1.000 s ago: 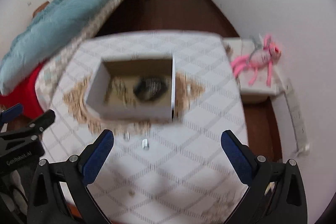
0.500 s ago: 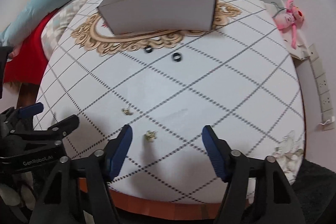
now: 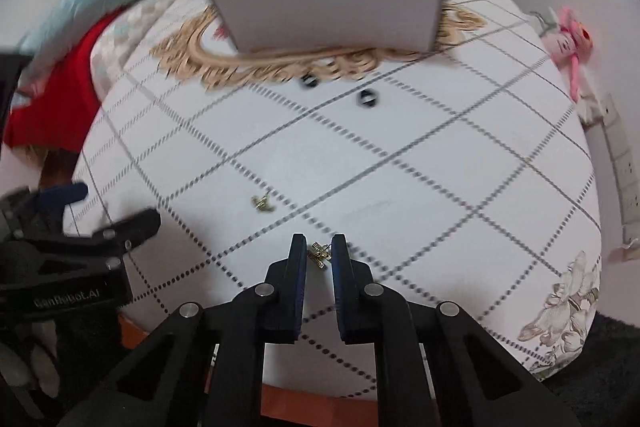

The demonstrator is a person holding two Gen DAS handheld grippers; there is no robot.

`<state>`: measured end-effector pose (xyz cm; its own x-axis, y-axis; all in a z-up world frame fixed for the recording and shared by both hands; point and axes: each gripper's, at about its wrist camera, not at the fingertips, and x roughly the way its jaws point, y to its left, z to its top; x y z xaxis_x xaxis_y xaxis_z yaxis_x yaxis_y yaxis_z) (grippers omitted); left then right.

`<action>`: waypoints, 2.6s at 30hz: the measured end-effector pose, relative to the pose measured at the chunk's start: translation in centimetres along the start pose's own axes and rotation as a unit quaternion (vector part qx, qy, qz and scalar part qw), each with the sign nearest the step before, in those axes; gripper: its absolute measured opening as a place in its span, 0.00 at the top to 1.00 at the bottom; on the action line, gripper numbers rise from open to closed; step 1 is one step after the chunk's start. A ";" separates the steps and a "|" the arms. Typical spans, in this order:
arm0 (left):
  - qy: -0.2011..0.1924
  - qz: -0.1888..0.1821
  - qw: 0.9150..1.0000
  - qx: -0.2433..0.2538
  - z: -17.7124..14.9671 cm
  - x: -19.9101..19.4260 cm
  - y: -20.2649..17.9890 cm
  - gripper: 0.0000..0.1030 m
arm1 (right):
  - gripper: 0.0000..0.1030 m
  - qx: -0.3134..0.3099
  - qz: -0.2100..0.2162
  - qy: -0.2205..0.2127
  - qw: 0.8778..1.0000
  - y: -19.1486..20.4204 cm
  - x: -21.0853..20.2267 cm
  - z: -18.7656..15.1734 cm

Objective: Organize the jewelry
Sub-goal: 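Move right gripper down to a tiny gold stud on the table, then close right gripper on the gold stud while left gripper pinches another gold stud, then carry both studs over the box and open both grippers to drop them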

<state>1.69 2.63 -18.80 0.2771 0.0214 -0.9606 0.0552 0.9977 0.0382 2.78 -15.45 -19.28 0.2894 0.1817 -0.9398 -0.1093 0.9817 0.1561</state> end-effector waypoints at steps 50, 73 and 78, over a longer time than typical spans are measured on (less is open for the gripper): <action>-0.056 -0.111 0.992 0.007 22.1 -3.7 -3.0 0.93 | 0.87 0.019 0.024 -0.041 0.999 -5.0 -1.5 23.8; -0.063 -0.004 0.998 -0.021 22.2 -1.7 -0.4 0.00 | 0.00 -0.010 -0.095 0.008 0.995 -5.7 1.2 24.1; -0.055 -0.004 0.998 -0.024 20.9 -1.5 -0.2 0.00 | 0.00 -0.007 -0.105 0.014 0.994 -5.5 1.6 22.3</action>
<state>21.36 1.07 -11.64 0.3805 0.0086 -0.9247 0.0134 0.9998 0.0148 25.03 -19.24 -14.90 0.2805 -0.0286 -0.9594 -0.0623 0.9969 -0.0480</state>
